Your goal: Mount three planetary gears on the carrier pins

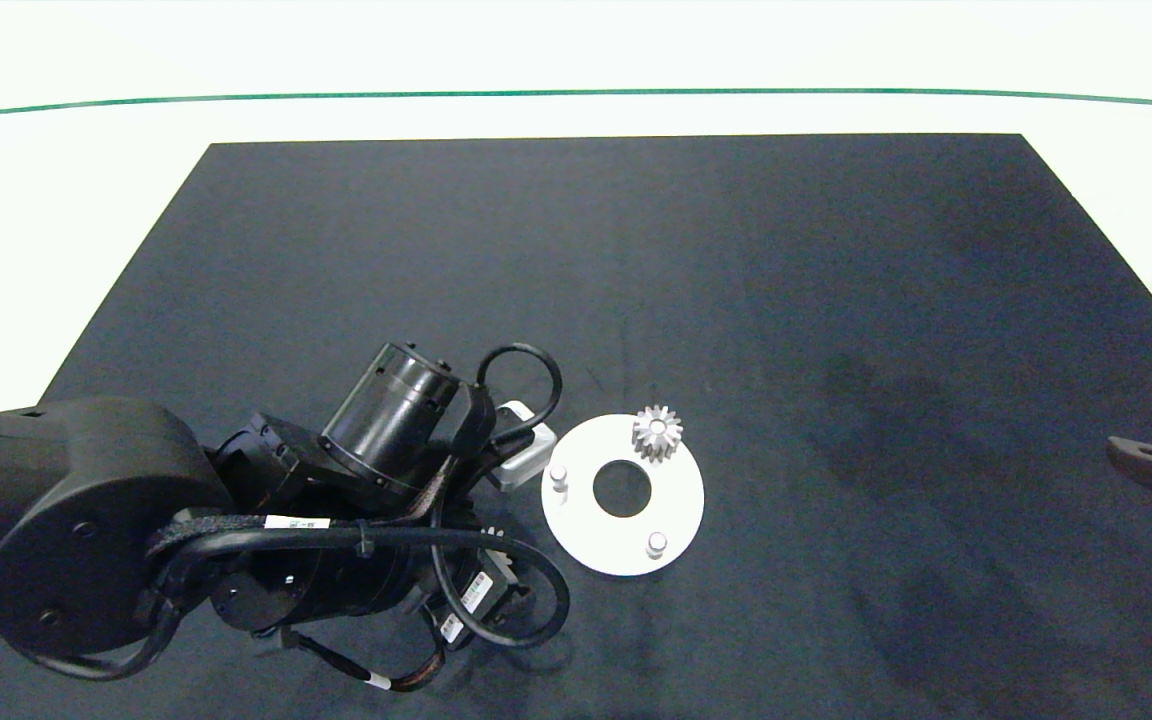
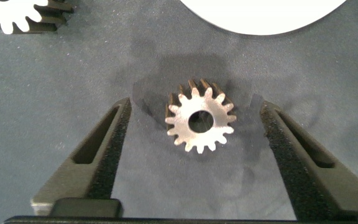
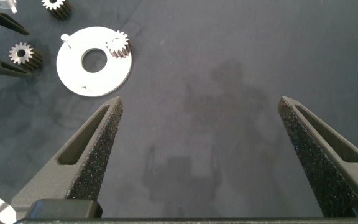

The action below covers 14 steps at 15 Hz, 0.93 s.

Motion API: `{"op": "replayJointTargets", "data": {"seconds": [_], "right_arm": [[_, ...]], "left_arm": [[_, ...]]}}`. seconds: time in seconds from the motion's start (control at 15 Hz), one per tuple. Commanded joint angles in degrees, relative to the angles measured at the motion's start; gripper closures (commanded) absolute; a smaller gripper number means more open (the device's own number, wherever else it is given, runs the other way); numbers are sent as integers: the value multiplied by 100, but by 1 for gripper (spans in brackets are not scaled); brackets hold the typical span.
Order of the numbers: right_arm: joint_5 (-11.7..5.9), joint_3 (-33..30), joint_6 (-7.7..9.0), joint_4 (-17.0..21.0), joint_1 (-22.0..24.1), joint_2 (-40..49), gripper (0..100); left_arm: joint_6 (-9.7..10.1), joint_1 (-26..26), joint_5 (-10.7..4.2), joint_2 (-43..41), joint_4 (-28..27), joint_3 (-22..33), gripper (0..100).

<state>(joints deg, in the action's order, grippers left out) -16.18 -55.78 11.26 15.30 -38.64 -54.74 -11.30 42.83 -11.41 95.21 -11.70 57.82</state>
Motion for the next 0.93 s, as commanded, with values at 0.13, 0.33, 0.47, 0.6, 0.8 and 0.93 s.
{"op": "replayJointTargets", "data": {"seconds": [0.13, 0.33, 0.47, 0.6, 0.8, 0.93], "right_arm": [[-8, 6, 7, 8, -3, -20, 0], [-8, 6, 7, 8, -3, -20, 0], [-8, 6, 7, 8, -3, -20, 0], [-8, 6, 7, 8, -3, -28, 0], [9, 6, 7, 8, -3, -28, 0], [9, 6, 7, 8, -3, -28, 0]], "left_arm": [[-30, -29, -10, -11, 19, -131, 26], [-21, -20, -10, -11, 19, -131, 32], [-21, -20, -10, -2, 151, -183, 37], [-21, -20, -10, -2, 177, -219, 40], [-21, -20, -10, -2, 177, -236, 46], [-21, -20, -10, -11, 186, -262, 50]]}}
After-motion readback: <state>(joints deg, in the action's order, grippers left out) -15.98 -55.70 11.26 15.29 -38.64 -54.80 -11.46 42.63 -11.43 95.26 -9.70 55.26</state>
